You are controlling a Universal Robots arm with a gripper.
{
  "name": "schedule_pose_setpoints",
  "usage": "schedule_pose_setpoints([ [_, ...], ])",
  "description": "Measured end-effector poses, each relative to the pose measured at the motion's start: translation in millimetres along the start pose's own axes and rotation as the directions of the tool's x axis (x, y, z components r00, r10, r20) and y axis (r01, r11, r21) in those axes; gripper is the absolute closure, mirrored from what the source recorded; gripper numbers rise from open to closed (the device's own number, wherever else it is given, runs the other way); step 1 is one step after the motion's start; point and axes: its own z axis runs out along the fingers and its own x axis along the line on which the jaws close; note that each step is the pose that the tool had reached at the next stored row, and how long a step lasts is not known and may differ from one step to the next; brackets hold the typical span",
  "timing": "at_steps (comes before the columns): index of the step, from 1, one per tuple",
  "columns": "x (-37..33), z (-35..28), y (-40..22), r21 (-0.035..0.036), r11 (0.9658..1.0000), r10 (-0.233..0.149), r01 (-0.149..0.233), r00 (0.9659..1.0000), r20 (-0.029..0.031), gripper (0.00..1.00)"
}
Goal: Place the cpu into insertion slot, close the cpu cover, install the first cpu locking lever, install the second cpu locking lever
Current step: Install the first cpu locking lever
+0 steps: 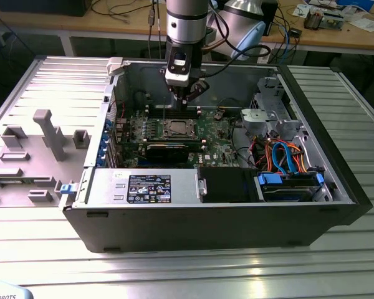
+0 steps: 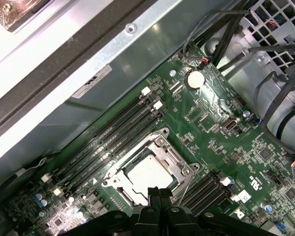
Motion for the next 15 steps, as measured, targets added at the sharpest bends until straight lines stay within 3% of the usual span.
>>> schedule_pose_setpoints([
  [2,0.0,-0.9,0.0,-0.0032,1.0000,0.000,0.000,1.0000,-0.0024,0.89],
  [3,-0.1,-1.0,-0.1,-0.0132,0.9999,0.000,0.000,0.9999,-0.0114,0.89],
  [4,-0.3,-1.0,-0.4,-0.0164,0.9999,0.000,0.000,0.9999,-0.0143,0.89],
  [6,-0.4,-1.0,-0.8,-0.0167,0.9999,-0.003,0.003,0.9999,-0.0143,0.89],
  [9,-0.3,-1.0,-1.4,-0.0173,0.9988,-0.045,0.045,0.9989,-0.0142,0.89],
  [12,-0.2,-1.0,-1.5,-0.0185,0.9939,-0.109,0.108,0.9940,-0.0139,0.89],
  [14,-0.2,-1.0,-1.5,-0.0192,0.9891,-0.147,0.146,0.9891,-0.0137,0.89],
  [15,-0.2,-1.0,-1.5,-0.0196,0.9850,-0.172,0.171,0.9851,-0.0135,0.89],
])
